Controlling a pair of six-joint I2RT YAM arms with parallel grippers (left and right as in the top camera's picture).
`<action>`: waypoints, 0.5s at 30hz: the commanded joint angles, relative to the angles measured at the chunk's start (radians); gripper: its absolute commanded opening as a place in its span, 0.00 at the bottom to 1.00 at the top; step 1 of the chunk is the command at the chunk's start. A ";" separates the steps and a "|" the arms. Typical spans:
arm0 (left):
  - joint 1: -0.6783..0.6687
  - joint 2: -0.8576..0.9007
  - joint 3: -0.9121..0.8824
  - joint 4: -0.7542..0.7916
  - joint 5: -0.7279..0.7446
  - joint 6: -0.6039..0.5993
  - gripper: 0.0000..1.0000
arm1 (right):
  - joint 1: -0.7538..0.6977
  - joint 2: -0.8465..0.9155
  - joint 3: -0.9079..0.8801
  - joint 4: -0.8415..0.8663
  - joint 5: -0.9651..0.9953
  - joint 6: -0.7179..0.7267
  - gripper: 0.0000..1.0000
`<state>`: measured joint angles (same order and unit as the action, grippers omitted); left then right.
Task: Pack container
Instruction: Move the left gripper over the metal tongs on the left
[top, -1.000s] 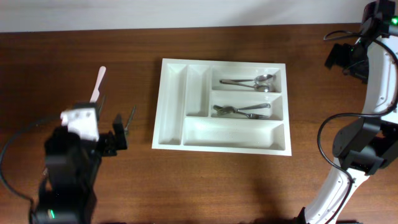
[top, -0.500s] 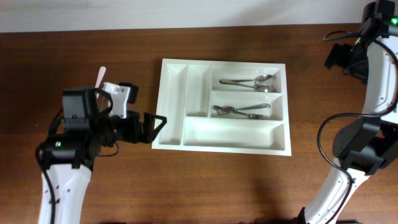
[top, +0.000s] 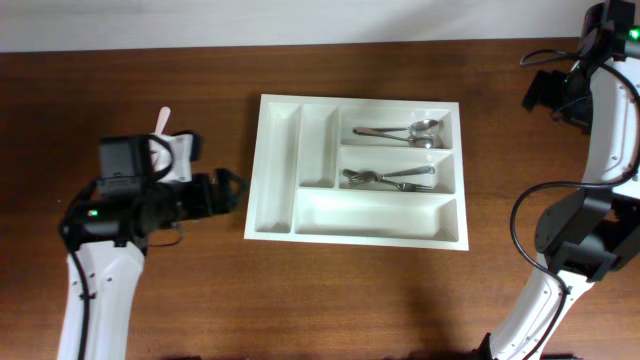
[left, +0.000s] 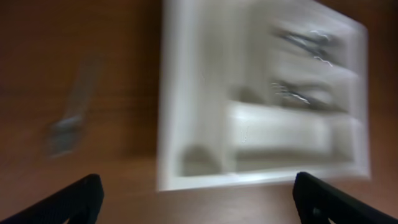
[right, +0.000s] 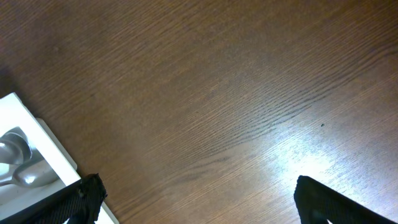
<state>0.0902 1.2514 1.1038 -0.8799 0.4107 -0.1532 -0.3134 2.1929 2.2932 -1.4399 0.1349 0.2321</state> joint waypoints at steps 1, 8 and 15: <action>0.127 0.002 0.022 -0.012 -0.315 -0.089 0.99 | 0.005 0.005 -0.005 0.000 0.016 0.000 0.99; 0.351 0.012 0.022 0.061 -0.574 0.014 0.99 | 0.005 0.005 -0.005 0.000 0.016 0.000 0.99; 0.371 0.161 0.022 0.158 -0.647 0.211 0.99 | 0.005 0.005 -0.005 0.000 0.016 0.000 0.99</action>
<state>0.4572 1.3231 1.1084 -0.7353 -0.1490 -0.0460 -0.3134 2.1929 2.2932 -1.4403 0.1345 0.2314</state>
